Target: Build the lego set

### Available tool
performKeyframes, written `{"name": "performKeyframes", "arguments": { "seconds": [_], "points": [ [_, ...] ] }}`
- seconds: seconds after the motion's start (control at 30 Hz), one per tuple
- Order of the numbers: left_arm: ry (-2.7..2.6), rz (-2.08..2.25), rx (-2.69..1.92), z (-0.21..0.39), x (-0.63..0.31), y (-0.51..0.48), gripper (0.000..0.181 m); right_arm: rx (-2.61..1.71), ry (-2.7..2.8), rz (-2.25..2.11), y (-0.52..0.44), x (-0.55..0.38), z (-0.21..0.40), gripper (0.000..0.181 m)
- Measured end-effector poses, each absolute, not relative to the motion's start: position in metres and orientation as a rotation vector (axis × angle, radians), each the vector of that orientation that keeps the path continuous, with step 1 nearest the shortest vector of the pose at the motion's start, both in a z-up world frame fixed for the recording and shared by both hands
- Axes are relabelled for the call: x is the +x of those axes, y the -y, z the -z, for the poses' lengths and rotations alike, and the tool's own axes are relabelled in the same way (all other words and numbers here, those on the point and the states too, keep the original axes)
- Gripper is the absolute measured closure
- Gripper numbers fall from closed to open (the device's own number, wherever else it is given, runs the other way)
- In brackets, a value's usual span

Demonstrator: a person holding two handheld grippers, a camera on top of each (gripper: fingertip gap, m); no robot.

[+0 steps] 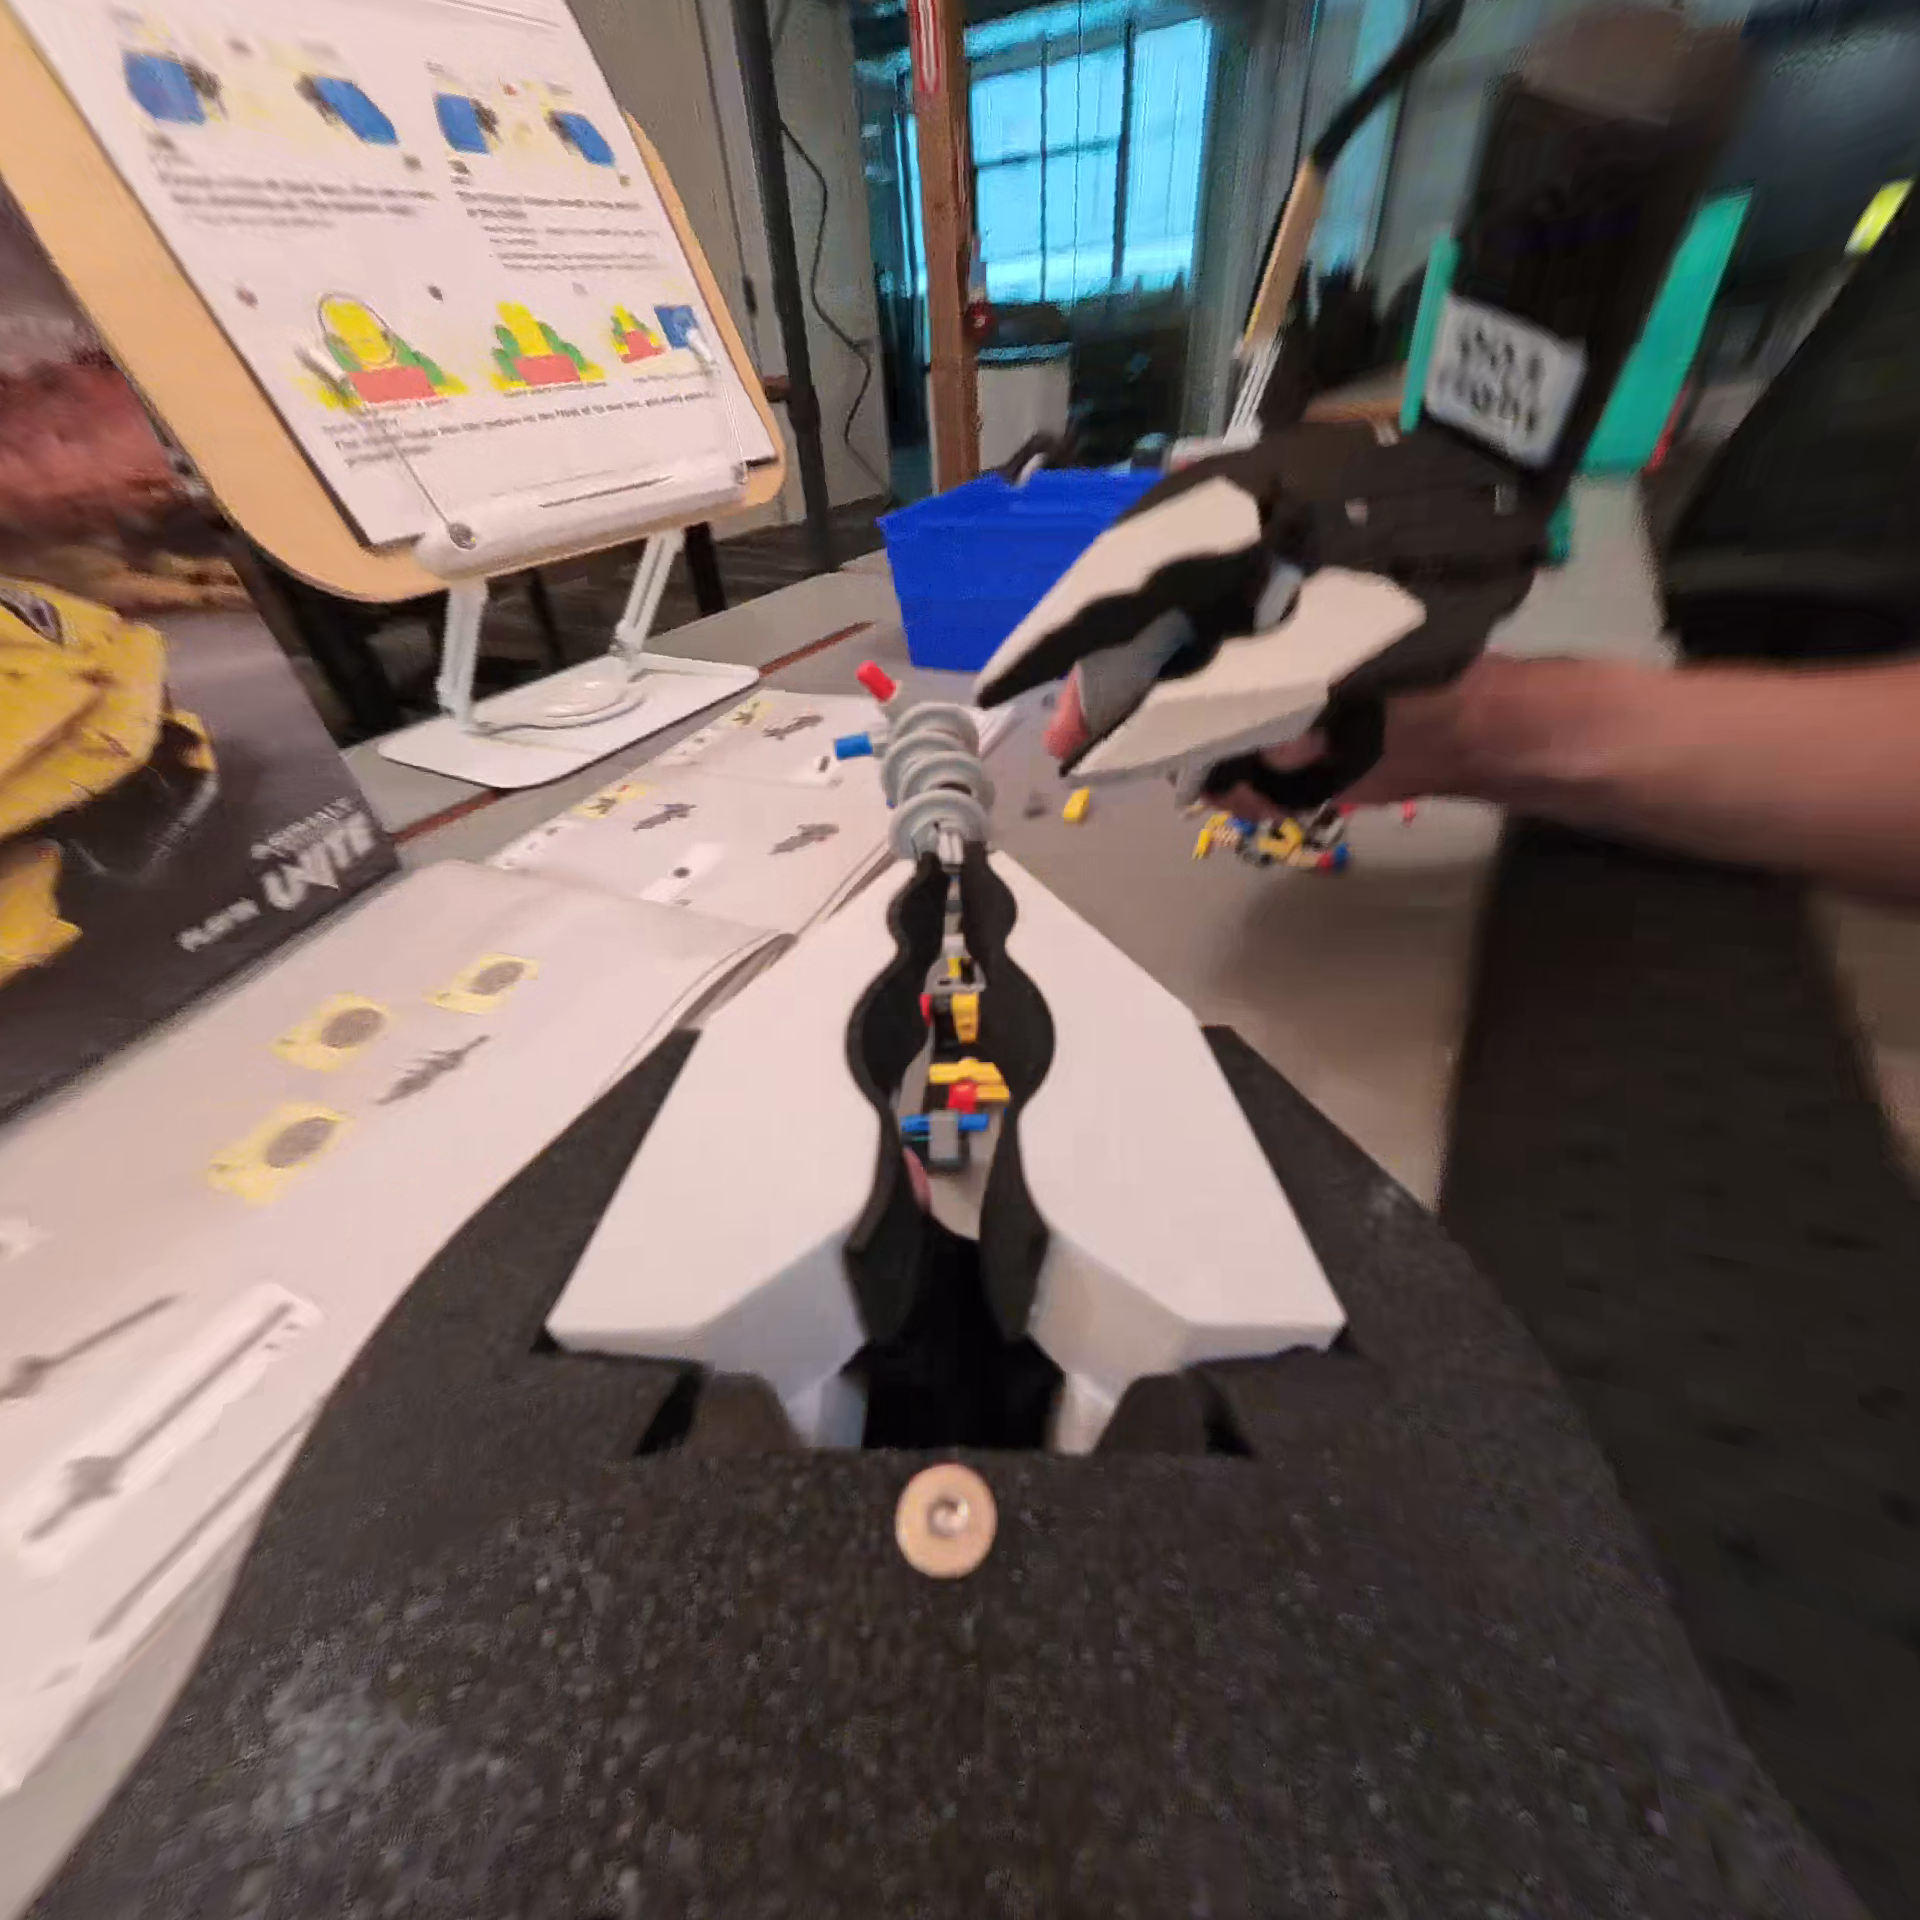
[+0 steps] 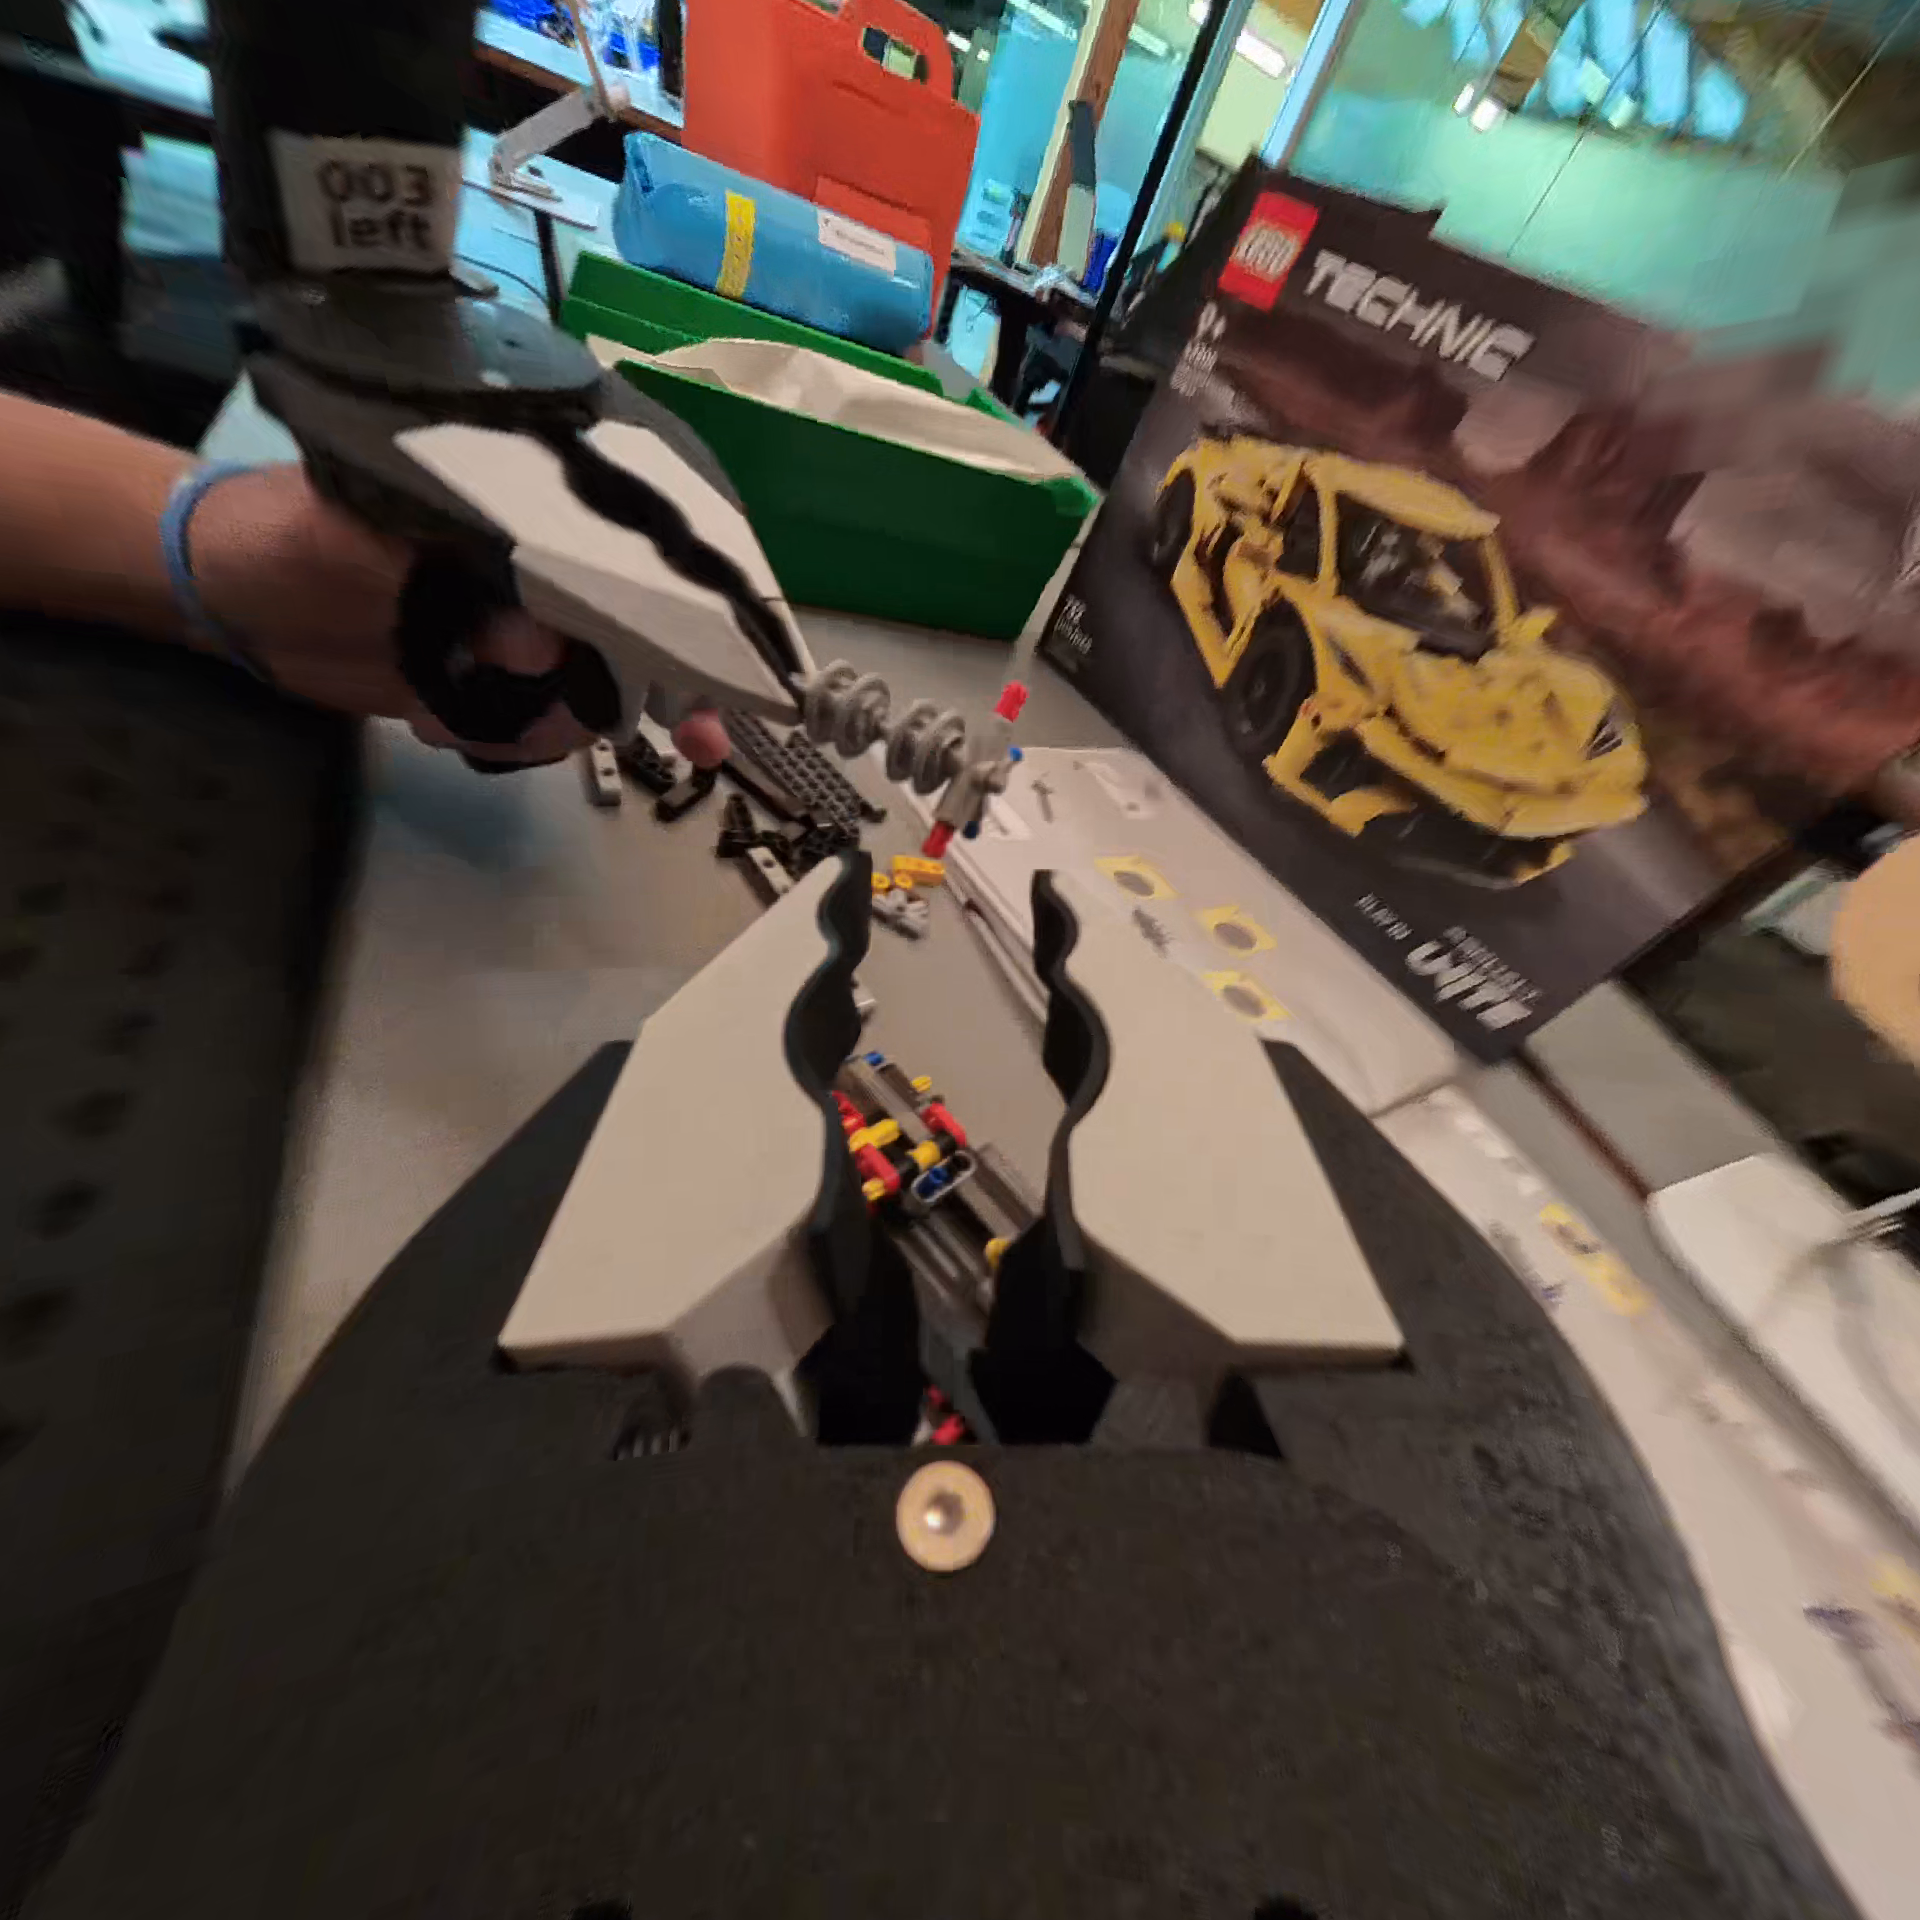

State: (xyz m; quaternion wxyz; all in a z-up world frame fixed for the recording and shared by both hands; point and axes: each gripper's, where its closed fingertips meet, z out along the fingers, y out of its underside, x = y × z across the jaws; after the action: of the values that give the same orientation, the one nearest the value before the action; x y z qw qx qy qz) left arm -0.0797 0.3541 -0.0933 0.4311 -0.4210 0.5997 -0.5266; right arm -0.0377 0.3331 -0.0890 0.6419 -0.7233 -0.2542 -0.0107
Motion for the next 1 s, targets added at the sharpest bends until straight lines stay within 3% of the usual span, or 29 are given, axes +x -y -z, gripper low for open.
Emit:
{"name": "performKeyframes", "arguments": {
  "seconds": [0.2, 0.53, 1.0],
  "points": [
    [-1.464, 1.493, -1.088, 0.087, -0.084, -0.354, 0.179, -1.647, 0.612, 0.06, -0.335, -0.05, 0.092, 0.154],
    [-1.601, 1.078, -0.819, 0.102, -0.083, -0.335, 0.179, -1.69, 0.348, -0.671, -0.327, -0.056, 0.088, 0.155],
    [-1.682, 0.958, -0.698, 0.112, -0.085, -0.321, 0.18, -1.644, 0.32, -0.87, -0.32, -0.054, 0.083, 0.156]
  ]
}}
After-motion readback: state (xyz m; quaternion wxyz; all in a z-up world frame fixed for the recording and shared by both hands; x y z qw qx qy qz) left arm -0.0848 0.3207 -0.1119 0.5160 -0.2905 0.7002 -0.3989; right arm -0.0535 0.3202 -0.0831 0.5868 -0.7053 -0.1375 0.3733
